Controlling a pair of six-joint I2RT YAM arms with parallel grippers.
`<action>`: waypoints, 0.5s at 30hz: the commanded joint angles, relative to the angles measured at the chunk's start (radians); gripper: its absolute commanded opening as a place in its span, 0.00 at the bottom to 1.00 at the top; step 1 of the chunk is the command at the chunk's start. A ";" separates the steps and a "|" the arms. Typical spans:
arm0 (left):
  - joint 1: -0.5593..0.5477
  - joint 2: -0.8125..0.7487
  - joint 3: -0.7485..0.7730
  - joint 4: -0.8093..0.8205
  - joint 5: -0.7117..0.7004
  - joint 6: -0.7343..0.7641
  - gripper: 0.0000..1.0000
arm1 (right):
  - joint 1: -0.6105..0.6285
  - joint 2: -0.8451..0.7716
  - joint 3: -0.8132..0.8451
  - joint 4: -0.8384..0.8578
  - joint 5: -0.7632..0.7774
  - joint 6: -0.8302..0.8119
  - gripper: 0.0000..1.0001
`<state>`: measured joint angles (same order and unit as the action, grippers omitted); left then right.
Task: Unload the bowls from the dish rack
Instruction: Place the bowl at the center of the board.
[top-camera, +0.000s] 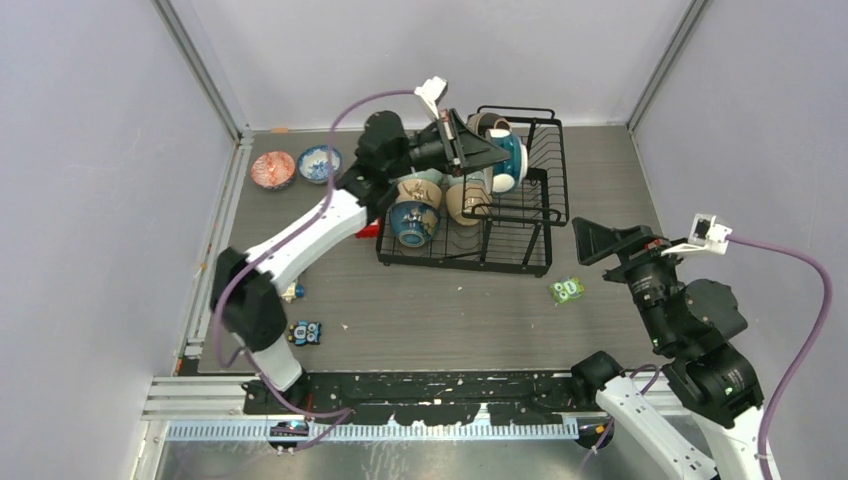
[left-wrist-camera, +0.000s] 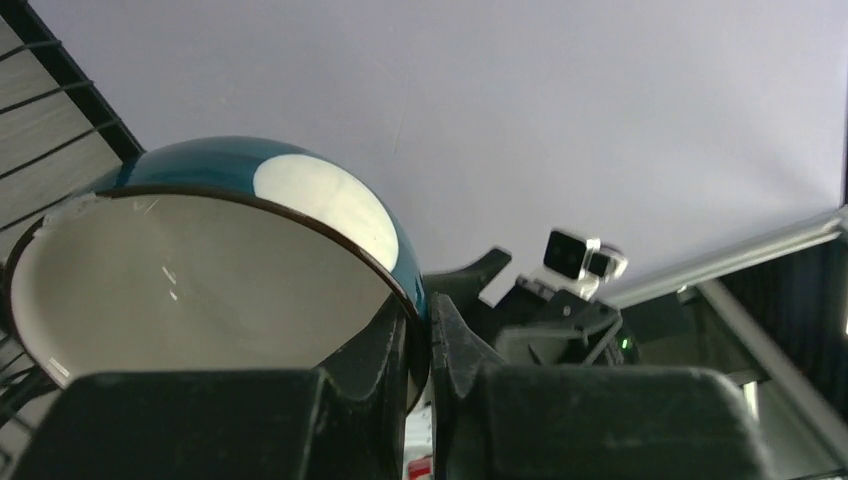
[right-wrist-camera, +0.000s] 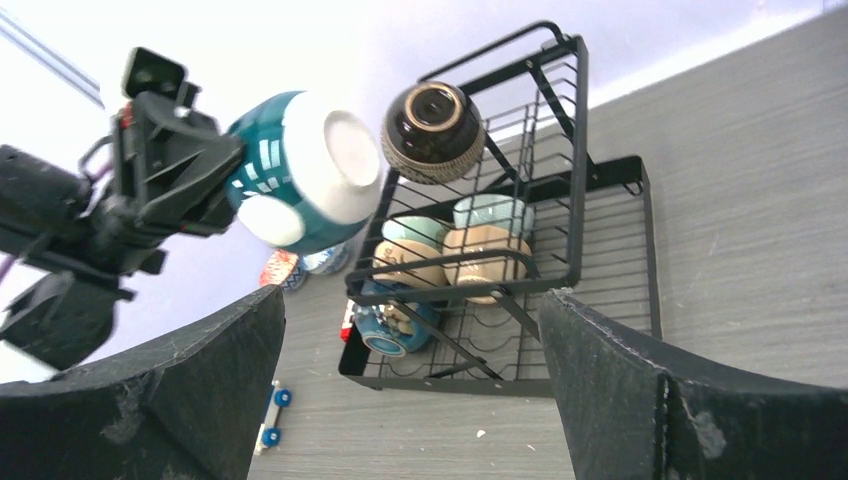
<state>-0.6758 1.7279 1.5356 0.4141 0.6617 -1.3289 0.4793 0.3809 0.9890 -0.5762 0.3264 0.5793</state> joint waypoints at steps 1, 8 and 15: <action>0.004 -0.256 0.046 -0.275 0.019 0.329 0.00 | -0.003 0.044 0.087 0.038 -0.057 -0.049 1.00; 0.000 -0.457 0.092 -0.744 -0.079 0.738 0.00 | -0.003 0.133 0.206 0.023 -0.211 -0.068 1.00; -0.014 -0.663 0.003 -1.036 -0.231 1.189 0.00 | 0.024 0.317 0.381 -0.105 -0.505 -0.123 1.00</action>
<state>-0.6819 1.1656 1.5826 -0.4393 0.5213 -0.4744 0.4808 0.5957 1.2819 -0.6075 0.0277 0.5152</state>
